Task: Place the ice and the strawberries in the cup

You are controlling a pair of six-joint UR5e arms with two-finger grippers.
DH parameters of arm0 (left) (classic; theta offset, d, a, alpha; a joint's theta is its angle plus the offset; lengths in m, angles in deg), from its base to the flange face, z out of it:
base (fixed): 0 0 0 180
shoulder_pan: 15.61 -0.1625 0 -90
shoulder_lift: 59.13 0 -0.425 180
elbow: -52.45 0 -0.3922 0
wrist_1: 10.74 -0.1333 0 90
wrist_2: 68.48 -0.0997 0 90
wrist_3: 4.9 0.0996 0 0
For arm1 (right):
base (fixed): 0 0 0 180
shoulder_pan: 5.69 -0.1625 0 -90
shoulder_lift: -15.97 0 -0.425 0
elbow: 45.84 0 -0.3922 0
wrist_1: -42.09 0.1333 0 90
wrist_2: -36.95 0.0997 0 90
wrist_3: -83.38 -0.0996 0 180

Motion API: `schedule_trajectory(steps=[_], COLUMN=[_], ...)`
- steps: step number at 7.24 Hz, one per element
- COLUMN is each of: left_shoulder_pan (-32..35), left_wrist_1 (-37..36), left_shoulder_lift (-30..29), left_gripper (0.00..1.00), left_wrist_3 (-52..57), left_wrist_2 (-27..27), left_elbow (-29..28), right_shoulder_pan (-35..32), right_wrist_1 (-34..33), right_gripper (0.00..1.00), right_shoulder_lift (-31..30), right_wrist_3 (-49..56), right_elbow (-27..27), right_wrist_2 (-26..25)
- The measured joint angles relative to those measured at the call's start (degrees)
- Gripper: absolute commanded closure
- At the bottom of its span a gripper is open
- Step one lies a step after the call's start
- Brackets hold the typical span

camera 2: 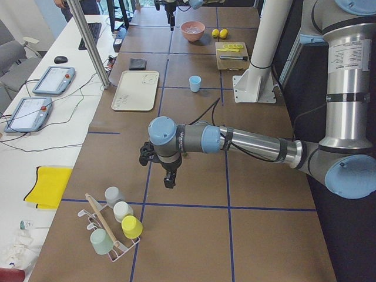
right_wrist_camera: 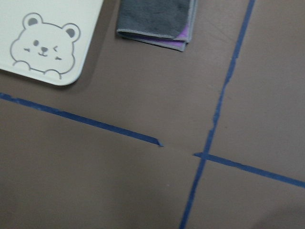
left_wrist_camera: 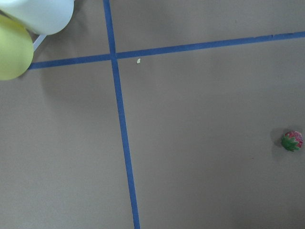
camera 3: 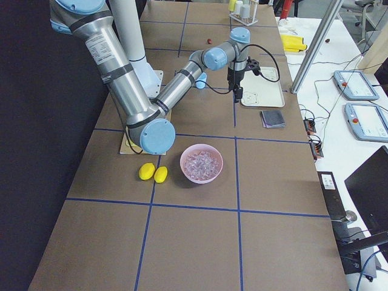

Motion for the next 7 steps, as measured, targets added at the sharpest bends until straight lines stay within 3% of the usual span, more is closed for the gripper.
schedule_trajectory(steps=[2, 4, 7], left_shoulder_pan=[0.0, 0.0, 0.0], left_wrist_1=[2.1, 4.0, 5.4], left_shoulder_lift=[-0.8, -0.9, -0.9], left_gripper=[0.00, 0.00, 0.00], left_wrist_3=[0.0, 0.0, 0.0], left_wrist_2=[-0.2, -0.2, -0.2], left_elbow=[-0.1, -0.1, -0.1], right_shoulder_pan=[-11.1, -20.3, -29.4], right_wrist_1=[0.2, 0.4, 0.5], right_gripper=[0.00, 0.00, 0.01], right_shoulder_lift=[-9.7, -19.2, -30.6], right_wrist_3=[19.7, 34.3, 39.1], right_elbow=[-0.1, -0.3, -1.5], right_wrist_2=[4.7, 5.7, 6.3])
